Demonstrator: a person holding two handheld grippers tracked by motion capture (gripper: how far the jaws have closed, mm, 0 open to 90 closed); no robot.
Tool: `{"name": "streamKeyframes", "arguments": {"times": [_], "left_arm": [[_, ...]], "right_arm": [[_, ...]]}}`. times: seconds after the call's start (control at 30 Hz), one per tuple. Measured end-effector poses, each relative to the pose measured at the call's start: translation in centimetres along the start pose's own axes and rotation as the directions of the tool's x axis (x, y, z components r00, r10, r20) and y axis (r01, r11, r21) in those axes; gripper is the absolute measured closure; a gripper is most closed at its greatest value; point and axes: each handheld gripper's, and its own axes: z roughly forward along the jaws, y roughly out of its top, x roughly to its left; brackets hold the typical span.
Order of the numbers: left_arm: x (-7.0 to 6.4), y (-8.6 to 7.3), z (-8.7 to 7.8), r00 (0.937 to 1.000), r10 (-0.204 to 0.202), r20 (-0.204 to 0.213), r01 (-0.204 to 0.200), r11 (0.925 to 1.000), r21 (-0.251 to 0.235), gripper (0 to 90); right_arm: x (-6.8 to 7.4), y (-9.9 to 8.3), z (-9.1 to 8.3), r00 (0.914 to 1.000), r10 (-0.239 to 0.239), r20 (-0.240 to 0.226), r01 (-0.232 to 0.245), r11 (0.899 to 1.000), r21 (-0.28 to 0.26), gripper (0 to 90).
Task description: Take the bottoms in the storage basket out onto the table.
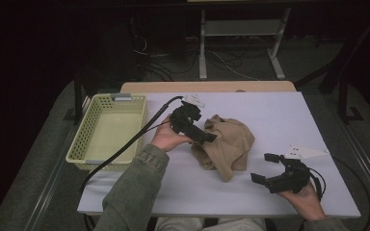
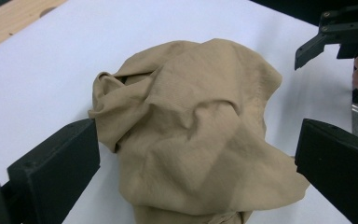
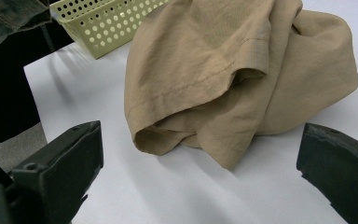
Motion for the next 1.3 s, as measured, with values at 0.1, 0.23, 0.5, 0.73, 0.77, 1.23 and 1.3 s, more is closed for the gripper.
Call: {"name": "streamKeyframes", "arguments": {"times": [0.1, 0.23, 0.5, 0.73, 0.77, 1.23, 1.3], "left_arm": [[0.0, -0.3, -0.4, 1.0, -0.001, -0.009, 0.001, 1.0, 0.0, 0.0], [0.0, -0.8, -1.0, 0.9998, -0.011, -0.019, 0.011, 0.9999, -0.007, 0.0], [-0.2, -2.3, -2.2, 0.9987, -0.031, -0.04, 0.03, 0.9992, -0.025, 0.0], [-0.2, -3.8, -3.6, 0.9976, -0.047, -0.05, 0.045, 0.9978, -0.049, 0.0], [-0.3, -4.0, -3.7, 0.9969, -0.055, -0.056, 0.052, 0.997, -0.058, 0.0], [-0.7, -7.2, -6.0, 0.9904, -0.088, -0.107, 0.077, 0.9919, -0.1, 0.0], [-0.9, -7.7, -6.2, 0.9899, -0.089, -0.111, 0.076, 0.9909, -0.111, 0.0]], "right_arm": [[0.0, 0.0, 0.0, 1.0, 0.0, 0.0, 0.0, 1.0, -0.001, 0.2], [0.0, 0.0, -0.1, 1.0, 0.004, 0.001, -0.004, 1.0, -0.004, 0.2], [0.0, 0.0, 0.0, 1.0, -0.001, 0.002, 0.001, 1.0, -0.002, 0.2], [-0.1, -0.1, 0.0, 1.0, 0.0, 0.003, 0.0, 1.0, -0.002, 0.2], [-0.1, -0.1, 0.0, 1.0, 0.001, 0.003, -0.001, 1.0, -0.002, 0.2], [0.0, -0.1, 0.1, 0.9999, 0.011, 0.0, -0.011, 1.0, 0.011, 0.2], [0.0, -0.1, 0.1, 1.0, 0.007, 0.001, -0.007, 1.0, 0.008, 0.2]]}}
